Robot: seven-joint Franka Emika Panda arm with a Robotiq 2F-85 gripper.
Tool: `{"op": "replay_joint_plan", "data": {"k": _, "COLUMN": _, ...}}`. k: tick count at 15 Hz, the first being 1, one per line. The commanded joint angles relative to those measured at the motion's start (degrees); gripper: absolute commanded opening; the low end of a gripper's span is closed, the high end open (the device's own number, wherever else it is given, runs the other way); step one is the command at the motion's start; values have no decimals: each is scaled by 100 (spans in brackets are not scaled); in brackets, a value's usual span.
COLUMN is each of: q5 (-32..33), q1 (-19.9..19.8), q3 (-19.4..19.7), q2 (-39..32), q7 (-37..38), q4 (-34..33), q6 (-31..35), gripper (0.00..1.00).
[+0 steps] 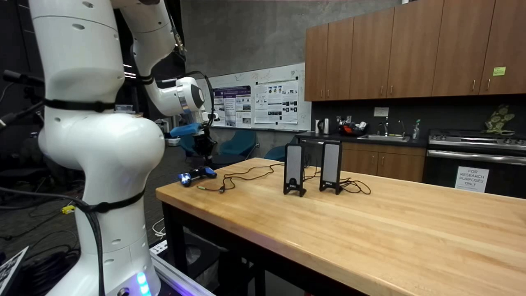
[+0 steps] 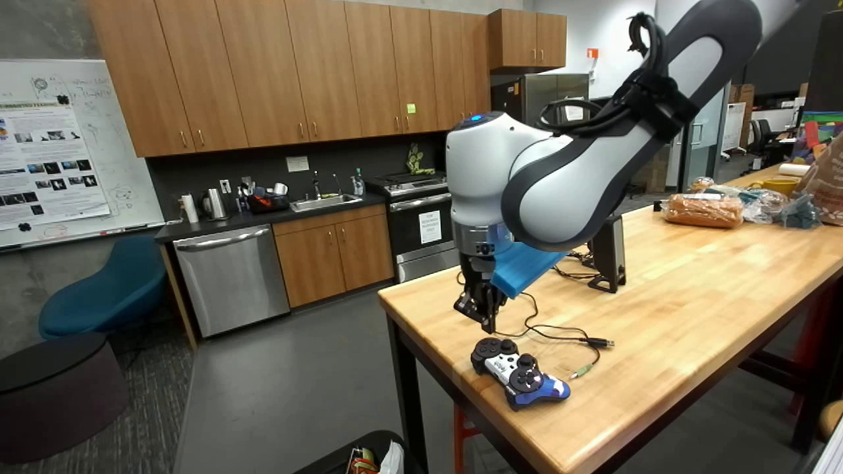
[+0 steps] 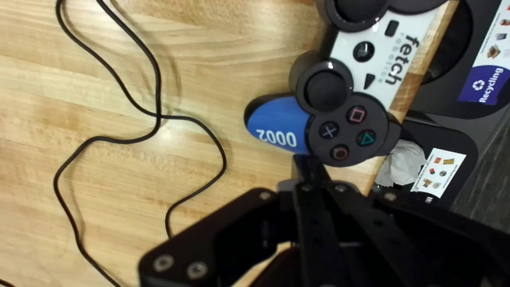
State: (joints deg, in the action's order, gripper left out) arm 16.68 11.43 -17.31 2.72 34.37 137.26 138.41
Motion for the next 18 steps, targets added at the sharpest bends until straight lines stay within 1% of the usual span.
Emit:
{"op": "replay_joint_plan", "data": {"k": 1, "q5": -61, "q1": 91, "q3": 52, "q2": 149, "q7": -8, "q4": 66, "q6": -148, "gripper": 0}}
{"op": "replay_joint_plan", "data": {"k": 12, "q5": -247, "q1": 206, "q3": 32, "q2": 185, "q7": -58, "q4": 122, "q6": -347, "gripper": 0}}
{"op": "replay_joint_plan", "data": {"k": 18, "q5": -226, "q1": 215, "q3": 34, "q2": 157, "q7": -16, "q4": 169, "q6": -268, "gripper": 0}}
